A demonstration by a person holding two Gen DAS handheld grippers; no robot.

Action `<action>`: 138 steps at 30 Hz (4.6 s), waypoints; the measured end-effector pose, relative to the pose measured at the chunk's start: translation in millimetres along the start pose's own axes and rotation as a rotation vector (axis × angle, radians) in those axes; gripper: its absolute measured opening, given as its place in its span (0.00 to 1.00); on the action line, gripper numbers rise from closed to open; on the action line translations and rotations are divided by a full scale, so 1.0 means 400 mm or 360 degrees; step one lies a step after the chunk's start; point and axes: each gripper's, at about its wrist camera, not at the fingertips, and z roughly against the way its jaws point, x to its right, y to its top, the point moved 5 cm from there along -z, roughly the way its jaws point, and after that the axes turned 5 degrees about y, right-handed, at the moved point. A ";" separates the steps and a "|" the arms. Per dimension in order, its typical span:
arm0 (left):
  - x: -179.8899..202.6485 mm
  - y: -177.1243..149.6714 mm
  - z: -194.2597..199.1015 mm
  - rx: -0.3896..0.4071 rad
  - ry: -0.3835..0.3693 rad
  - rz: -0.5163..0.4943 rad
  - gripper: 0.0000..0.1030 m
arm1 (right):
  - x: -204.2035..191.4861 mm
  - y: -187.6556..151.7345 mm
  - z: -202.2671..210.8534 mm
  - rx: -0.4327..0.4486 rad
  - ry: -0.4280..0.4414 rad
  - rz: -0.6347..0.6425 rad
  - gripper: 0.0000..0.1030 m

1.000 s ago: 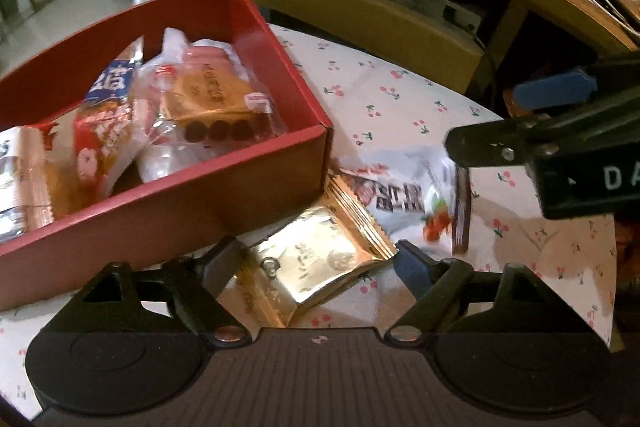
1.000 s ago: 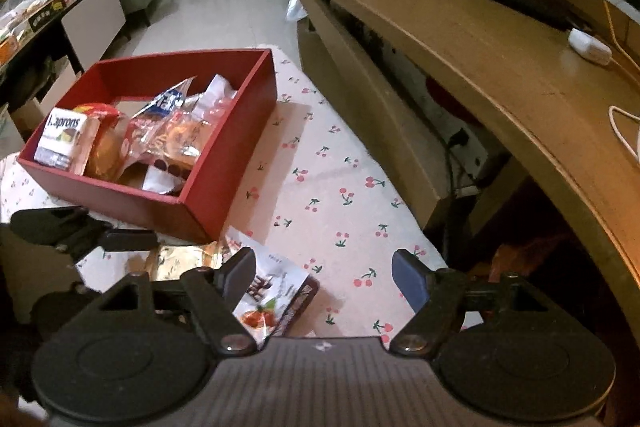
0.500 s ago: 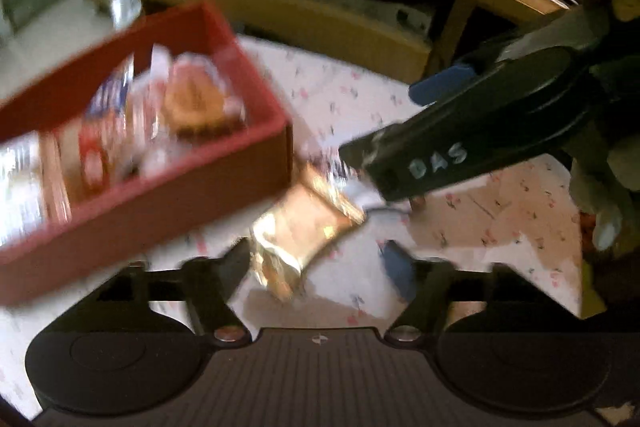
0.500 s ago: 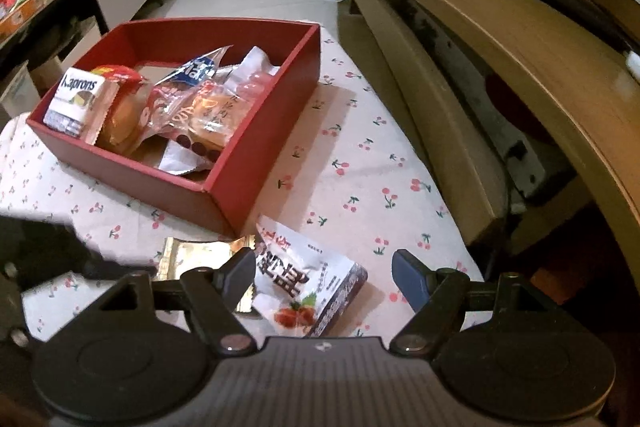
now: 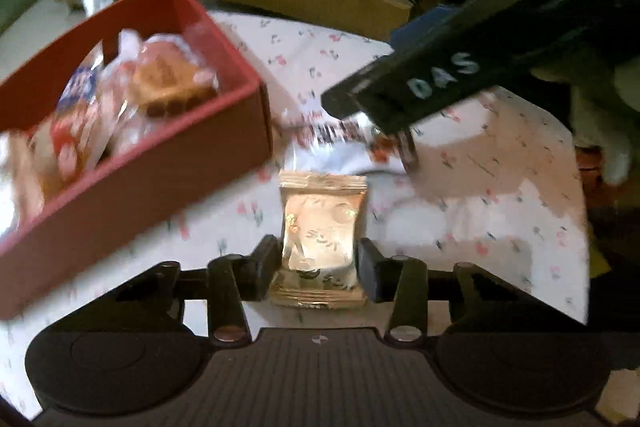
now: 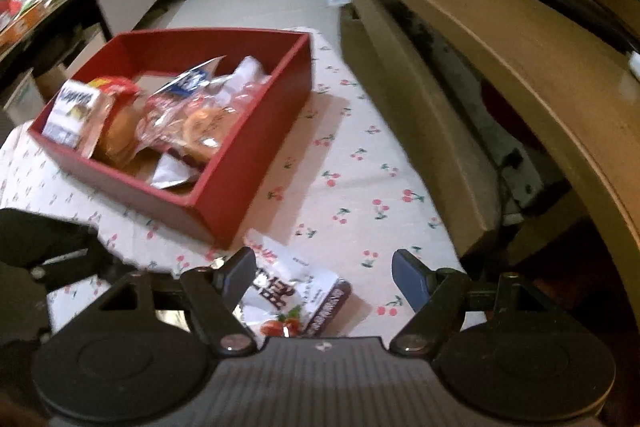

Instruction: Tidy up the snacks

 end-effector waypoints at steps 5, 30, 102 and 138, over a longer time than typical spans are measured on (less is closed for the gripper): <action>-0.005 -0.066 0.042 -0.0034 -0.0029 0.0158 0.46 | -0.044 -0.003 -0.028 -0.0042 0.0088 0.0168 0.78; -0.063 -0.082 0.053 -0.0053 0.0042 0.0390 0.46 | -0.146 -0.072 -0.018 -0.0125 -0.0049 0.0393 0.20; -0.101 -0.133 0.084 -0.0057 0.0172 0.0472 0.49 | -0.254 -0.153 -0.039 -0.0252 0.0150 0.0477 0.49; -0.133 -0.101 0.140 0.0058 0.0235 0.0574 0.46 | -0.294 -0.105 0.078 0.0131 -0.0085 0.0577 0.23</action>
